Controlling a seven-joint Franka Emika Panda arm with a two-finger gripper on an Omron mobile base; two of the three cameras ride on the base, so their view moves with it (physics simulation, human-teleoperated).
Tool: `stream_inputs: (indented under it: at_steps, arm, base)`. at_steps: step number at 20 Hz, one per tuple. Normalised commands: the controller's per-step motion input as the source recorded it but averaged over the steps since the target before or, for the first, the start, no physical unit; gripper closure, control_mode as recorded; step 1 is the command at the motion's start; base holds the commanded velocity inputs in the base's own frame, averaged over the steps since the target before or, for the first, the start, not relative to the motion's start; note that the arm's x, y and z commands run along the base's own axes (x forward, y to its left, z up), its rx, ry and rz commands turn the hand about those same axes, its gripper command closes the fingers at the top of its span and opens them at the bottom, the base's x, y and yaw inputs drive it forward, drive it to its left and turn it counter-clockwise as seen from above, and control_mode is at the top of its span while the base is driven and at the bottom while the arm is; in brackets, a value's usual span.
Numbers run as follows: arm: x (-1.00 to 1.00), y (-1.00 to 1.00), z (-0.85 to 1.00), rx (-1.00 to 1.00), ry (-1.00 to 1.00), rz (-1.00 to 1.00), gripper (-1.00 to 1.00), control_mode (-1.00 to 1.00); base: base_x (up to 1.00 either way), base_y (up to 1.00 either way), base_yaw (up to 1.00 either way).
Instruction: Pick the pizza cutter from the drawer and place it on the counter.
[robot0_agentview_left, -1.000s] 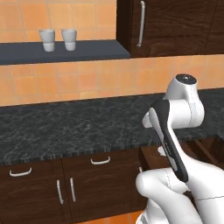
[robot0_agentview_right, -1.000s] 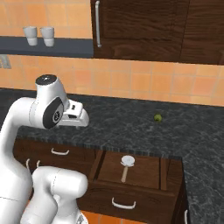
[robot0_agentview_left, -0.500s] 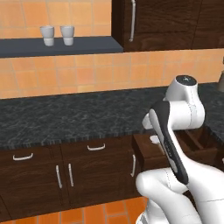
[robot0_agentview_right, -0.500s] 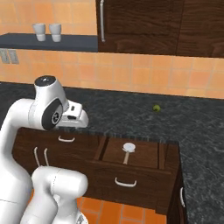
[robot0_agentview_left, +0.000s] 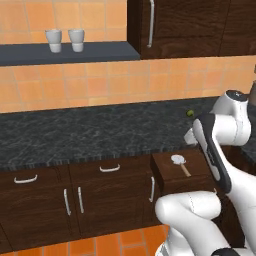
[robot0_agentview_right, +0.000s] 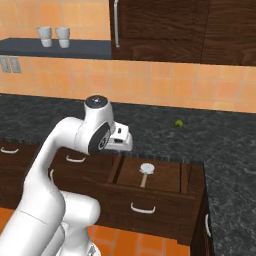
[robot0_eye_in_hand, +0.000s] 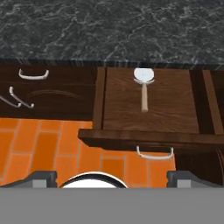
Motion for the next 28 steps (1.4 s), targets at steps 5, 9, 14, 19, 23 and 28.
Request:
stream_inputs:
  at_steps: [5,9,14,19,23,28]
  arm:
    - [0.66,-0.48,-0.54,0.02,0.01,0.00,-1.00,-1.00]
    - [0.47,-0.65,-0.61,0.01,0.05,0.00,-1.00,-1.00]
    - [0.35,-0.57,-0.60,0.00,0.12,0.00,-1.00,-1.00]
    - [0.37,-0.32,-0.52,0.05,0.11,0.00,-1.00,-1.00]
    - [0.27,-0.13,-0.49,0.11,0.10,0.00,-1.00,-1.00]
    - [0.23,-0.03,-0.59,0.09,0.12,0.00,-1.00,-1.00]
  base:
    - [0.00,0.00,0.00]
    - [0.00,0.00,0.00]
    - [0.00,0.00,0.00]
    - [0.00,0.00,0.00]
    - [0.00,0.00,0.00]
    - [0.00,0.00,0.00]
